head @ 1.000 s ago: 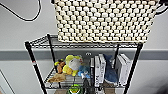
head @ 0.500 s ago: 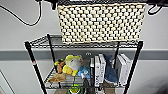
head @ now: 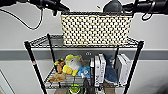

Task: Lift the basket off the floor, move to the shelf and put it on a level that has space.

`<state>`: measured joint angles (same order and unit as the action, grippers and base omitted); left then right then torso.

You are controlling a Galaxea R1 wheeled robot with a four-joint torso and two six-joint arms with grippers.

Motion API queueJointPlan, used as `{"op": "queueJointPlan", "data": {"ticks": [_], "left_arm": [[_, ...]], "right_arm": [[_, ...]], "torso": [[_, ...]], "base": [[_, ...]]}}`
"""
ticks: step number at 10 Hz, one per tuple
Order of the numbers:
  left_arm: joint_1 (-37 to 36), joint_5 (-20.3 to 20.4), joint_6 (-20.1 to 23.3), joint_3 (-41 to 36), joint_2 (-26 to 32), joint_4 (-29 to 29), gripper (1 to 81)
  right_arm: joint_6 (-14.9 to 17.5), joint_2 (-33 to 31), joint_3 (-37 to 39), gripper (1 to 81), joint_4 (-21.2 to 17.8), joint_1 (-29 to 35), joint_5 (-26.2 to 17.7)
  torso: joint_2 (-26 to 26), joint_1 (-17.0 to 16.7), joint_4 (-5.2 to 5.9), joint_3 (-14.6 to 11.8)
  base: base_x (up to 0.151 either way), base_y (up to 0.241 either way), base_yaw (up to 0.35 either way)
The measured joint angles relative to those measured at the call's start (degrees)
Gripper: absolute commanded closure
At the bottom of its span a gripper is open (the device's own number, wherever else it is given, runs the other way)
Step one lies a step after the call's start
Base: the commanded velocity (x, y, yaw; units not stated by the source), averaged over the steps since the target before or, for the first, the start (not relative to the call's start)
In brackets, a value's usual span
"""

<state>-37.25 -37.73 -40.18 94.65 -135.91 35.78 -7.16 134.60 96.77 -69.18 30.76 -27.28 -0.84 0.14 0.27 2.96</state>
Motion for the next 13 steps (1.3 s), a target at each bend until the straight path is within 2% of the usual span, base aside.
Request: {"op": "queueJointPlan", "data": {"ticks": [3, 7, 13], "left_arm": [[2.34, -1.33, 3.72, 6.73, -4.06, -0.12, 81.1], [3.99, -1.9, 7.19, 13.26, -9.44, -0.26, 81.1], [7.3, -1.11, 11.76, 22.55, -10.39, 1.6, 81.1]], "right_arm": [[0.07, 4.46, 8.0, 81.1, 2.78, -1.99, -3.96], [0.49, 6.25, 13.24, 81.1, 4.91, -2.78, -4.38], [0.66, 8.4, 17.87, 81.1, 6.84, -5.32, -3.23]], "torso": [[0.02, 0.02, 0.0, 0.05], [0.02, 0.05, 0.0, 0.05], [0.02, 0.02, 0.0, 0.02]], "base": [[0.0, 0.0, 0.0], [0.0, 0.0, 0.0], [0.0, 0.0, 0.0]]}}
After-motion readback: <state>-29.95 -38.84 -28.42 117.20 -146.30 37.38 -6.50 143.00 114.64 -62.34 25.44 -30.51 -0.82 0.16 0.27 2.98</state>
